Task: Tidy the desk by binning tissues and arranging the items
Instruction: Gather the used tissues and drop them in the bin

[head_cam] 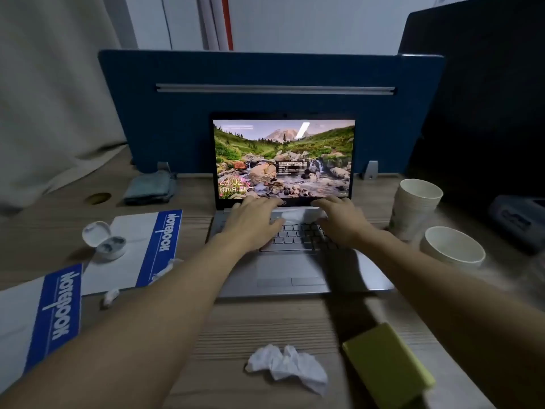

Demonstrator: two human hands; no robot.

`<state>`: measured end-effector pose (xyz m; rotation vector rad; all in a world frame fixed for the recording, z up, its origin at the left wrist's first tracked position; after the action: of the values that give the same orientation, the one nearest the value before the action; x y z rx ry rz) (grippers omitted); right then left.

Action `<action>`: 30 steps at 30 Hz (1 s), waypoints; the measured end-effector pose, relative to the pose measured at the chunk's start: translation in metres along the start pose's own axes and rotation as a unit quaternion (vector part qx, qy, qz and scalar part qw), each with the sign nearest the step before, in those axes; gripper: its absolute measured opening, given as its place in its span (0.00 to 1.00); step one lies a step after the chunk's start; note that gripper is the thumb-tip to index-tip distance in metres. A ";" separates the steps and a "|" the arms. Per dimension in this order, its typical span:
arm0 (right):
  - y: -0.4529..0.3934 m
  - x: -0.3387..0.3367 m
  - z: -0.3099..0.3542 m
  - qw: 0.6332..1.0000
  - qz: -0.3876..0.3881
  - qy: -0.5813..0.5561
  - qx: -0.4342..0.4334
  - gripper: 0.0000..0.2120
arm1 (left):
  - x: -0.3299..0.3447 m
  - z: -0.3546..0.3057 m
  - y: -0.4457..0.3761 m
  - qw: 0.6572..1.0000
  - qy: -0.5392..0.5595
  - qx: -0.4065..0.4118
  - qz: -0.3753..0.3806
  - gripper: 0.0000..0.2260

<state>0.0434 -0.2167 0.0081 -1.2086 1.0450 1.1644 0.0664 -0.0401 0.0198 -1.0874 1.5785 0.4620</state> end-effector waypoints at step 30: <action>0.047 -0.023 0.181 0.975 -0.040 -0.155 -0.152 0.06 | -0.089 0.121 0.142 0.974 0.193 -0.117 0.001 0.08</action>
<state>-0.0094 -0.0391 0.0413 -1.2388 0.5934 1.4325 0.0131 0.1590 0.0287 -1.4207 1.8973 0.4655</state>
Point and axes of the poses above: each hand's wrist, its own y-axis away from the middle knuckle, its own x-axis out of the palm, z = x × y, the point moved 8 cm from there along -y, towards the middle knuckle, and after that the axes turned 7 degrees about y, right-handed, at the moved point
